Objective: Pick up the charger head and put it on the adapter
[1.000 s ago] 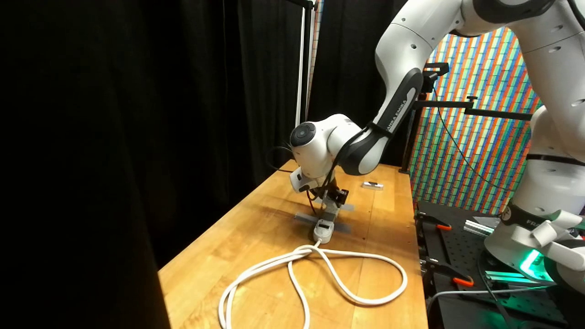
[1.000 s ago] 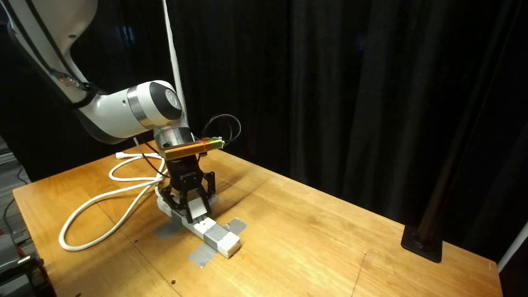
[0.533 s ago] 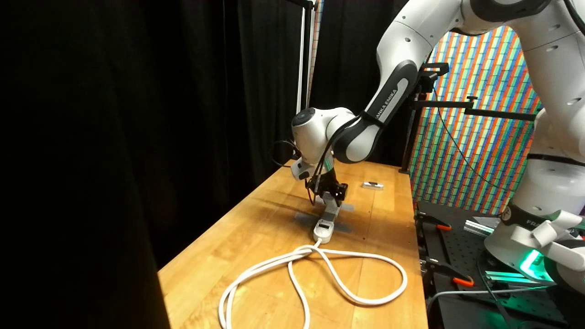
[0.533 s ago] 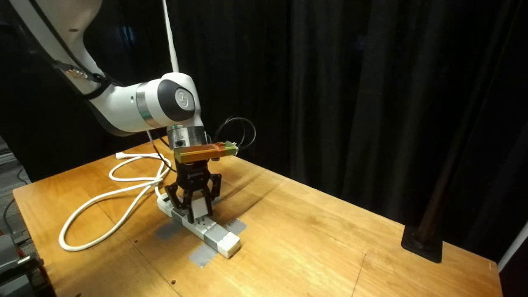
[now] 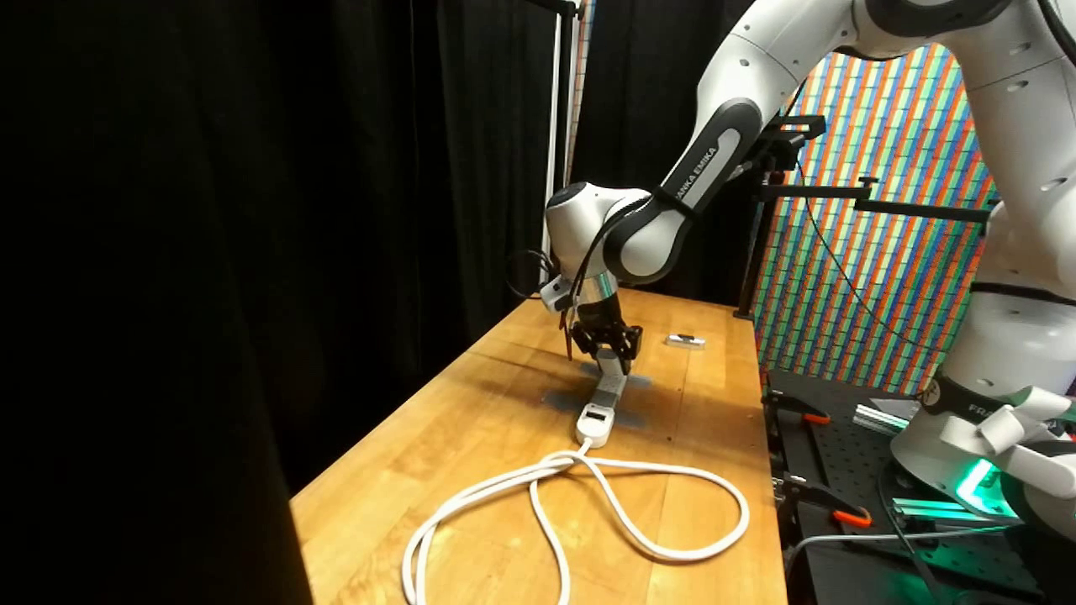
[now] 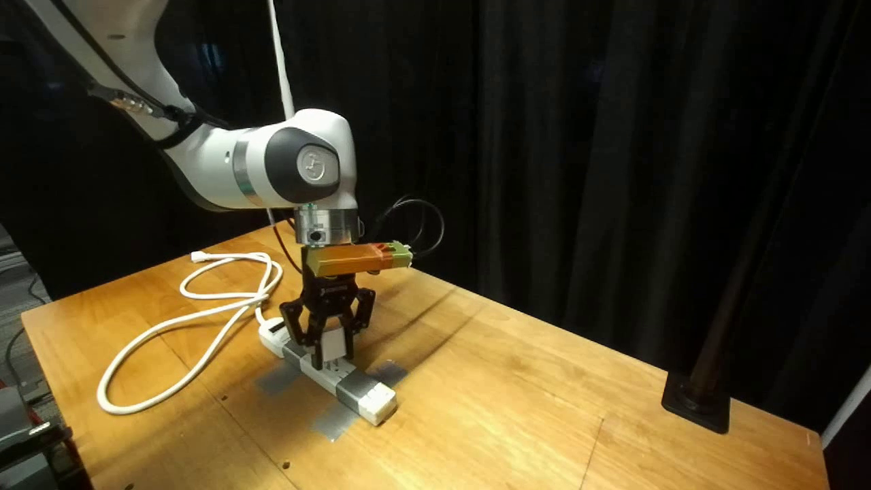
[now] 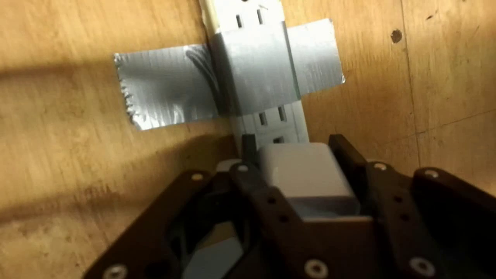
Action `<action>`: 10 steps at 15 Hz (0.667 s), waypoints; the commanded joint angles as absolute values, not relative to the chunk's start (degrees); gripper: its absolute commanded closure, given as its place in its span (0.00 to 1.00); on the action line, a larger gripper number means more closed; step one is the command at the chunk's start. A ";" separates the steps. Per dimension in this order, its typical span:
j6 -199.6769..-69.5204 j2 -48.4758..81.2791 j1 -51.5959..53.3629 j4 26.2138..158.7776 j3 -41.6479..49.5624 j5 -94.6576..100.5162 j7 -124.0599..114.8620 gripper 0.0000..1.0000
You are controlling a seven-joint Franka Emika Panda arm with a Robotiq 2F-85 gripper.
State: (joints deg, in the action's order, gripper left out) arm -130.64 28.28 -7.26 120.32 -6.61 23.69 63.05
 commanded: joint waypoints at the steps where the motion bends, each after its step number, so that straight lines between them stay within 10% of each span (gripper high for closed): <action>1: -132.26 23.89 -8.53 124.70 -5.27 20.46 68.56 0.77; 10: -140.57 19.71 -12.05 131.17 -6.58 6.53 80.88 0.77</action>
State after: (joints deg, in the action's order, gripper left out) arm -137.59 23.37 -10.73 127.57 -5.41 11.54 75.77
